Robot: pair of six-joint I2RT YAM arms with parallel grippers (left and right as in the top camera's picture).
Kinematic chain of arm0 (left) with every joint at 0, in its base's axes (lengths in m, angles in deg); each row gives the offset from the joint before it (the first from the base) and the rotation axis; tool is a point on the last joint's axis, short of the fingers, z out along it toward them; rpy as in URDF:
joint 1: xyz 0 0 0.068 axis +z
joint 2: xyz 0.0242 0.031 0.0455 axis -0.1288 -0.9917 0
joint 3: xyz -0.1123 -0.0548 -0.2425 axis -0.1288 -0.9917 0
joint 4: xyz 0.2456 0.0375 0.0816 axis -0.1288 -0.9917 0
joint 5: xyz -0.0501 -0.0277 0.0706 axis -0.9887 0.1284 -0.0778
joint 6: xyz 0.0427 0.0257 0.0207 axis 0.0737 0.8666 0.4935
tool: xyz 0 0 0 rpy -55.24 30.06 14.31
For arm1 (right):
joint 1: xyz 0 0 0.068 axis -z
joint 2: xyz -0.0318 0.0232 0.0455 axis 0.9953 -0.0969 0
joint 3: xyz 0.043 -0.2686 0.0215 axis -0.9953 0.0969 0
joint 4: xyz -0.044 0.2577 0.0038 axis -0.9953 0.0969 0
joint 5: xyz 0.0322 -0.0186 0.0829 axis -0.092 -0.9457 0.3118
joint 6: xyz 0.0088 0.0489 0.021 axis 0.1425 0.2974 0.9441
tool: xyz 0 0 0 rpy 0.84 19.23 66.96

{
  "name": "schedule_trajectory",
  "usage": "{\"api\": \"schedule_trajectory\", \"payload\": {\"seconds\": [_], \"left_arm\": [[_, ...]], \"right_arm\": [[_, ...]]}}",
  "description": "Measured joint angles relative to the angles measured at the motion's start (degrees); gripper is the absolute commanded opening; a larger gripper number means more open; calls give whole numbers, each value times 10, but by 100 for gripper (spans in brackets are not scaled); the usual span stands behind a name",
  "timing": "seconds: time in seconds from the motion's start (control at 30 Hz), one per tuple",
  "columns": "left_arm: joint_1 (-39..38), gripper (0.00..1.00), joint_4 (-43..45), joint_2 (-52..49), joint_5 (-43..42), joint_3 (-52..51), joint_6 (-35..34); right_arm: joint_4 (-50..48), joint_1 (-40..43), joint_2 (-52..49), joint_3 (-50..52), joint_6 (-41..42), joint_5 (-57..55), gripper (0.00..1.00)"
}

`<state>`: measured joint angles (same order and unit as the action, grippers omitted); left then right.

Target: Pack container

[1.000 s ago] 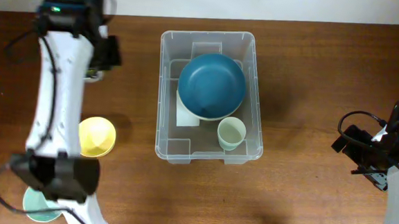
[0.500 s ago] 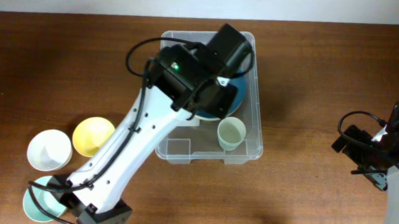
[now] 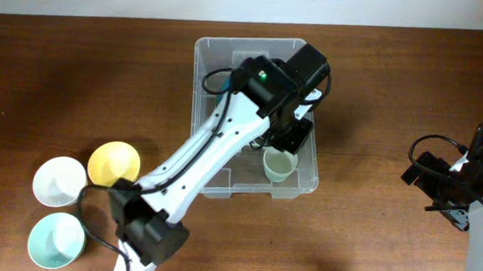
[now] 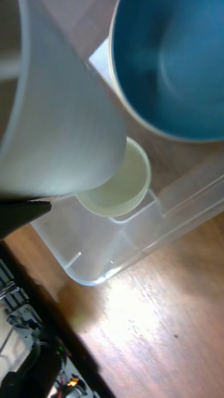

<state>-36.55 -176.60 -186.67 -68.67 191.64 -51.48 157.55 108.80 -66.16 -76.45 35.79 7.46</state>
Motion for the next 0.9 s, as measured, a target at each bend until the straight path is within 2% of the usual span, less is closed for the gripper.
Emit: {"api": "schedule_trajectory", "payload": {"seconds": [0.13,0.17,0.2,0.23,0.33,0.37,0.57,0.7,0.8,0.9], "left_arm": [[-8,0,-4,-23,-10,0,7],[-11,3,-4,-25,-12,0,8],[-14,10,-4,-27,-14,0,9],[-16,32,-4,-28,-14,0,10],[-19,38,-4,-28,-16,0,15],[-19,46,-4,-28,-16,0,15],[-18,46,-25,-28,16,1,18],[9,48,-81,-25,141,9,-13],[76,52,-90,9,215,10,-54],[162,56,-90,66,242,10,-89]], "right_arm": [[0,0,0,0,0,0,99],[0,0,0,0,0,0,99],[0,0,0,0,0,0,99],[0,0,0,0,0,0,99],[0,0,0,0,0,0,99],[0,0,0,0,0,0,99],[0,0,0,0,0,0,99],[0,0,0,0,0,0,99],[0,0,0,0,0,0,99],[-1,0,0,0,0,0,99]]}}
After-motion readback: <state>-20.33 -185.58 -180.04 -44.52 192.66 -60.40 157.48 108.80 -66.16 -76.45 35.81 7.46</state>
